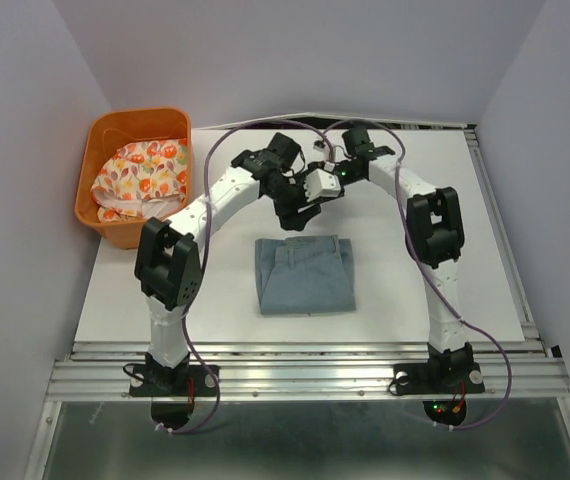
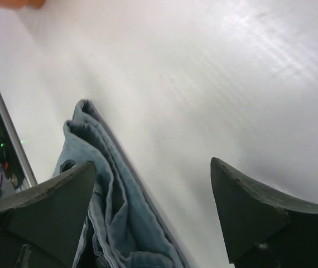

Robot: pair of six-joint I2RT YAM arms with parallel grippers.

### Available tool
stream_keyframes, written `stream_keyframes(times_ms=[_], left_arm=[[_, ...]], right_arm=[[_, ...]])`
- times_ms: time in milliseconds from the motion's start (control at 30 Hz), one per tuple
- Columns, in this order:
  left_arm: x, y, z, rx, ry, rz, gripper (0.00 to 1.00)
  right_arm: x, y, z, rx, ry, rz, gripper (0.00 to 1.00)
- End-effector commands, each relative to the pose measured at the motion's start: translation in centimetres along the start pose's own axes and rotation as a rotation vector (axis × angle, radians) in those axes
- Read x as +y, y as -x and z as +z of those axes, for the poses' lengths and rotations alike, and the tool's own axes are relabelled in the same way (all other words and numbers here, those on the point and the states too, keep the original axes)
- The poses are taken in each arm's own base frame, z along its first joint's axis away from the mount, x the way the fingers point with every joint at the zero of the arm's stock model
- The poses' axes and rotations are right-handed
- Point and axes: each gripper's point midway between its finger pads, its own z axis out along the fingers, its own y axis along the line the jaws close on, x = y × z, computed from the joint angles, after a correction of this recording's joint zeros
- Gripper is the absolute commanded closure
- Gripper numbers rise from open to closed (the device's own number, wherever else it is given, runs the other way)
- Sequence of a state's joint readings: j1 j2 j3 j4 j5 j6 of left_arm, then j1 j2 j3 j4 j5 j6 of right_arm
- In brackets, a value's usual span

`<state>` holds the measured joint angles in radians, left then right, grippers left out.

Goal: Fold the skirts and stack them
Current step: Fold the skirt

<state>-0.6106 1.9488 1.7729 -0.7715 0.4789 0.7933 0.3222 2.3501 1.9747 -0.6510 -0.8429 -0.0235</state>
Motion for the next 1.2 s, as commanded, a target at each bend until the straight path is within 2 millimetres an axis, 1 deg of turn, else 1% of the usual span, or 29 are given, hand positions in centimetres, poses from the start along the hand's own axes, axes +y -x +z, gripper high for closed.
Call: stream_keyframes(times_ms=[0,33,67,100,133,167,200,233,267,300,333,367,433,467,500,567,600,700,767,867,900,1067,1100,1167], left_arm=[[-0.5,2.7,-4.5,-0.103,0.061,-0.037,0.28],[-0.8,2.5,-4.6,-0.111,0.054,-0.09,0.28],[-0.9,2.8,-4.3,-0.144,0.05,-0.106,0.28],[-1.7,1.5,-3.6,-0.134,0.03,-0.146,0.29],[-1.8,1.1,-3.2,-0.14,0.027,-0.179,0.3],[-2.0,0.4,-2.3,-0.153,0.021,-0.231,0.3],[-2.1,0.2,-2.2,-0.16,0.022,-0.25,0.3],[-2.2,0.0,-1.9,-0.165,0.019,-0.269,0.31],[-2.4,-0.2,-1.5,-0.168,0.014,-0.3,0.32],[-2.4,-0.8,-0.9,-0.167,0.014,-0.311,0.32],[-2.5,-1.0,-0.6,-0.167,0.015,-0.317,0.32],[-2.2,-1.1,-0.5,-0.172,0.026,-0.317,0.33],[-2.4,-2.1,0.3,-0.153,0.023,-0.327,0.32],[-2.3,-2.3,0.5,-0.151,0.029,-0.324,0.32],[-2.5,-3.0,1.0,-0.135,0.02,-0.323,0.31],[-2.7,-3.5,1.5,-0.119,0.005,-0.313,0.29],[-2.8,-3.8,1.8,-0.107,-0.003,-0.315,0.29],[-2.8,-4.7,2.4,-0.083,-0.005,-0.303,0.3],[-3.0,-5.6,3.1,-0.055,-0.015,-0.304,0.34],[-3.4,-6.3,3.4,-0.029,-0.036,-0.297,0.37],[-3.6,-6.6,3.6,-0.02,-0.044,-0.299,0.37],[-4.3,-7.5,3.7,0.003,-0.065,-0.292,0.41],[-4.4,-7.8,3.9,0.012,-0.069,-0.296,0.47],[-4.5,-8.0,3.9,0.02,-0.069,-0.298,0.56]], right_arm=[[0.6,4.5,-4.0,-0.111,-0.066,-0.059,0.16],[1.1,4.0,-4.3,-0.096,-0.06,-0.054,0.21],[1.9,3.7,-4.5,-0.088,-0.025,-0.052,0.23],[2.7,3.6,-5.0,-0.093,-0.014,-0.058,0.25],[2.9,3.2,-5.0,-0.087,-0.005,-0.056,0.29],[2.9,1.8,-4.6,-0.063,0.015,-0.032,0.32],[2.9,1.3,-4.6,-0.057,0.018,-0.027,0.34],[2.7,0.9,-4.4,-0.05,0.022,-0.023,0.39],[2.5,0.3,-4.1,-0.039,0.033,-0.009,0.41],[2.6,-0.6,-3.4,-0.015,0.047,0.007,0.43],[2.4,-1.2,-3.0,-0.003,0.056,0.023,0.46],[1.9,-2.1,-2.3,0.017,0.071,0.048,0.48],[2.0,-3.2,-1.0,0.048,0.085,0.055,0.49],[1.5,-3.8,-0.5,0.06,0.086,0.07,0.49],[1.5,-4.6,0.0,0.077,0.09,0.08,0.49],[1.1,-5.1,0.5,0.082,0.094,0.087,0.51],[1.0,-5.6,1.1,0.097,0.099,0.094,0.52],[0.6,-6.5,1.5,0.114,0.106,0.107,0.55],[0.6,-7.3,2.1,0.133,0.108,0.111,0.56],[0.3,-8.1,2.2,0.146,0.106,0.117,0.56],[0.5,-8.3,2.6,0.155,0.107,0.114,0.56],[0.2,-8.8,2.7,0.163,0.099,0.107,0.56],[0.2,-8.8,2.6,0.163,0.098,0.107,0.56],[0.5,-9.1,2.9,0.172,0.102,0.104,0.56]])
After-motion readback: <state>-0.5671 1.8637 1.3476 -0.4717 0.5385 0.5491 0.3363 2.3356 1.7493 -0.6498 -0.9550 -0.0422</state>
